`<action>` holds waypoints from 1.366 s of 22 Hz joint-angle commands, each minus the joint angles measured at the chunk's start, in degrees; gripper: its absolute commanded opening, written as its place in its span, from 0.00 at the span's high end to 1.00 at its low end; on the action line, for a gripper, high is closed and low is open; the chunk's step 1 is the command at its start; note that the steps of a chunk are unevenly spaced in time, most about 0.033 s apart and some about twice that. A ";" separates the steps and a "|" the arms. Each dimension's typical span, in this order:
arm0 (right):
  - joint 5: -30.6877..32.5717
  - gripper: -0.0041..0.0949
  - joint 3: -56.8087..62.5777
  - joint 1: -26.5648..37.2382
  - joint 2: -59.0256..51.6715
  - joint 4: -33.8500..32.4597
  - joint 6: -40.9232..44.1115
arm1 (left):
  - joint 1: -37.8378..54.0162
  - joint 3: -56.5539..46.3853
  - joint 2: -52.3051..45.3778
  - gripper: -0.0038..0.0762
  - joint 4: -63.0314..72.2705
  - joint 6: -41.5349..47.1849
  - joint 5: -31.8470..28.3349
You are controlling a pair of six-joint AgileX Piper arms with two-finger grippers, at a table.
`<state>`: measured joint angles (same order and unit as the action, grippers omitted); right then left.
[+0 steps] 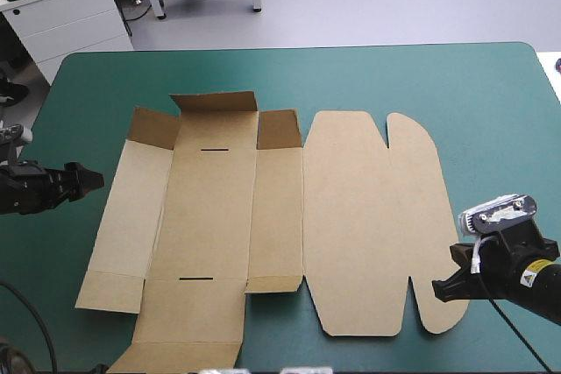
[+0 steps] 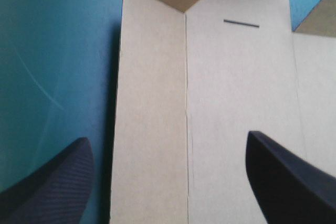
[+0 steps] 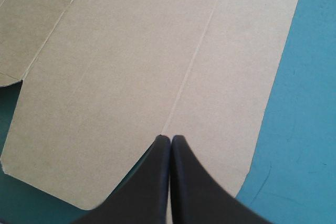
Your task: Fold the box
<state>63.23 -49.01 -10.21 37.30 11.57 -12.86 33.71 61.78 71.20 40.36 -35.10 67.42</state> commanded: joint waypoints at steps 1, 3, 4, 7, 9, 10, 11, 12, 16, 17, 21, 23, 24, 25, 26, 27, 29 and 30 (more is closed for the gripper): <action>-3.14 0.98 -1.34 0.23 0.02 0.61 -1.38 | 0.13 1.77 3.96 0.20 1.92 0.41 4.33; -3.14 0.98 -1.34 0.23 0.02 0.61 -2.96 | 0.13 1.77 7.55 0.20 1.92 0.51 6.27; -3.14 0.98 -1.34 0.23 0.02 0.61 -3.36 | 0.13 1.77 9.06 0.20 1.10 1.54 6.56; -3.14 0.98 -1.34 0.23 0.02 0.61 -5.33 | 0.13 1.77 11.99 0.20 -2.57 2.74 6.56; -3.14 0.98 -1.34 0.23 0.02 0.61 -5.33 | 0.02 1.64 12.74 0.20 -5.44 3.93 6.56; -3.14 0.98 -1.34 0.23 0.02 0.61 -5.33 | 0.02 1.50 12.74 0.20 -5.44 4.33 6.56; -3.14 0.98 -1.34 0.23 0.02 0.61 -5.33 | 0.02 0.99 12.74 0.20 -5.21 4.32 6.56; -3.14 0.98 -1.34 0.23 0.02 0.61 -5.33 | 0.02 0.43 12.74 0.20 -5.42 4.72 6.56; -3.14 0.98 -1.34 0.23 0.02 0.61 -5.33 | 0.02 -5.18 12.74 0.20 -5.60 4.72 6.56; -2.94 0.98 -1.34 0.23 0.02 0.61 -5.33 | 0.02 -6.09 12.74 0.20 -5.48 4.72 6.56; -2.75 0.98 -1.34 0.23 0.02 0.73 -5.52 | -1.03 -9.03 12.74 0.20 -4.11 3.80 6.56; -2.75 0.98 -1.34 0.23 0.02 0.73 -5.52 | -2.88 -9.44 12.74 0.20 -4.08 2.80 6.56; -2.65 0.98 -1.34 0.23 0.02 0.73 -5.52 | -4.17 -9.66 12.74 0.20 -4.08 2.39 6.56; -2.66 0.98 -1.34 0.23 0.02 0.73 -5.52 | -5.61 -9.90 12.74 0.20 -4.36 1.51 6.56; -2.66 0.98 -1.34 0.23 0.02 0.73 -5.52 | -8.50 -9.89 13.20 0.20 -5.11 1.66 6.56; -2.63 0.98 -1.34 0.23 0.02 0.73 -5.52 | -9.76 -9.89 13.61 0.20 -5.48 1.66 6.45; -2.40 0.98 -1.34 0.23 0.02 0.73 -5.52 | -12.18 -9.89 15.05 0.20 -5.71 1.66 6.34; -2.24 0.98 -1.34 0.23 0.02 0.73 -5.52 | -12.74 -9.89 15.57 0.20 -5.71 1.66 6.19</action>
<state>63.29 -49.01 -10.21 37.30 11.57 -17.91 22.88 50.86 87.10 32.75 -33.15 68.80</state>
